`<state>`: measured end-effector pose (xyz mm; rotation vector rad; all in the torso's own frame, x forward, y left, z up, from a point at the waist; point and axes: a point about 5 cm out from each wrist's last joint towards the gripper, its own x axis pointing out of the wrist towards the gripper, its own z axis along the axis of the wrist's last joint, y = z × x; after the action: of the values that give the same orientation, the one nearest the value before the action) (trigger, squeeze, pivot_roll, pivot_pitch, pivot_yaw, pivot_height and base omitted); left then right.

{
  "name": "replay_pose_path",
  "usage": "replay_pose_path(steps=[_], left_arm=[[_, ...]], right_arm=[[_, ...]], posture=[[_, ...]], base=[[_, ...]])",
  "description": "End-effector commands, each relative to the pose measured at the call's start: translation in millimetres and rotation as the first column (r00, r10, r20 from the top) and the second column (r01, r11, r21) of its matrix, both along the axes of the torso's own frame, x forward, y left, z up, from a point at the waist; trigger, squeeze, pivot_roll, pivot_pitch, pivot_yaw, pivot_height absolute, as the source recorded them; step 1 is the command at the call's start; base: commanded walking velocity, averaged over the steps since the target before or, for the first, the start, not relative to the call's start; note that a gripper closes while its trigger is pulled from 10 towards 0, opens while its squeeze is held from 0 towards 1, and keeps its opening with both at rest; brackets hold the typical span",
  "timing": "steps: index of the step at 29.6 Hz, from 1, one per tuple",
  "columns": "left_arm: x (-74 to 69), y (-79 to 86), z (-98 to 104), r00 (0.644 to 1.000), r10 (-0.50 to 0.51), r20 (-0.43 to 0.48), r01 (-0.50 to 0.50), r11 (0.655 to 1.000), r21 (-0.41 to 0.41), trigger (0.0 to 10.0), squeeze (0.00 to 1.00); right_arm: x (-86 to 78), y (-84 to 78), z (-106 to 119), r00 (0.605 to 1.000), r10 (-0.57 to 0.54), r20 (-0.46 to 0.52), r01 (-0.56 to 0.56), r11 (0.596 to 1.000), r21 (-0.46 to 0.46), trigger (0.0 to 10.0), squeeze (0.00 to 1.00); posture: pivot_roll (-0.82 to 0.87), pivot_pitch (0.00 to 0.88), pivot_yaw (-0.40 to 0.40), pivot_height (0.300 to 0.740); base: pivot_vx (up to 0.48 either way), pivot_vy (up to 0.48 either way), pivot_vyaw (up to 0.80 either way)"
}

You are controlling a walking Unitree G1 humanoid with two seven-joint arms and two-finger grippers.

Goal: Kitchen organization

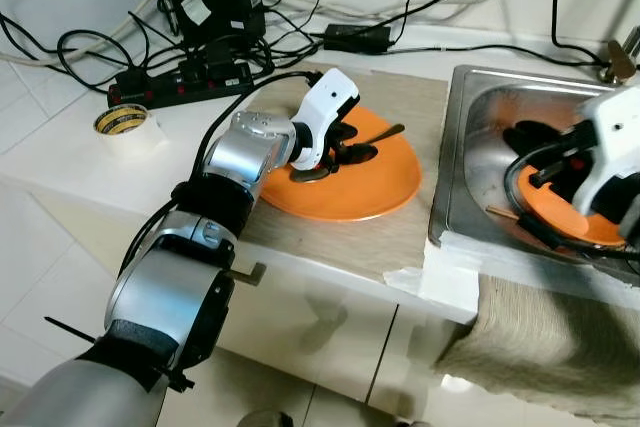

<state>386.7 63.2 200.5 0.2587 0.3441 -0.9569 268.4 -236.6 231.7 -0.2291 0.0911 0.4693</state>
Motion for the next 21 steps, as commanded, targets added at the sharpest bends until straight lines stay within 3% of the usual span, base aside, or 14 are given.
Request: replay_pose_path(steps=[1,14,21], left_arm=[[-0.3,3.3,-4.3,1.0,0.008,-0.008,-0.008,1.0,0.016,10.0,0.0],[-3.6,1.8,-13.0,0.999,0.002,-0.044,-0.001,1.0,0.021,10.0,0.0],[-5.1,5.9,-27.0,0.997,0.02,-0.076,-0.015,0.998,0.065,10.0,0.0]], right_arm=[[-7.6,5.3,1.9,0.996,0.075,-0.038,-0.075,0.997,0.004,10.0,0.0],[-6.5,11.3,5.6,0.982,0.167,-0.088,-0.166,0.986,0.013,10.0,0.0],[-3.6,18.2,8.7,0.978,0.191,-0.081,-0.189,0.981,0.033,10.0,0.0]], posture=[[-0.15,0.0,0.052,0.74],[-0.15,0.0,0.037,0.74],[-0.14,0.0,0.033,0.74]], base=[[0.0,0.0,0.0],[0.0,0.0,0.0],[0.0,0.0,0.0]])
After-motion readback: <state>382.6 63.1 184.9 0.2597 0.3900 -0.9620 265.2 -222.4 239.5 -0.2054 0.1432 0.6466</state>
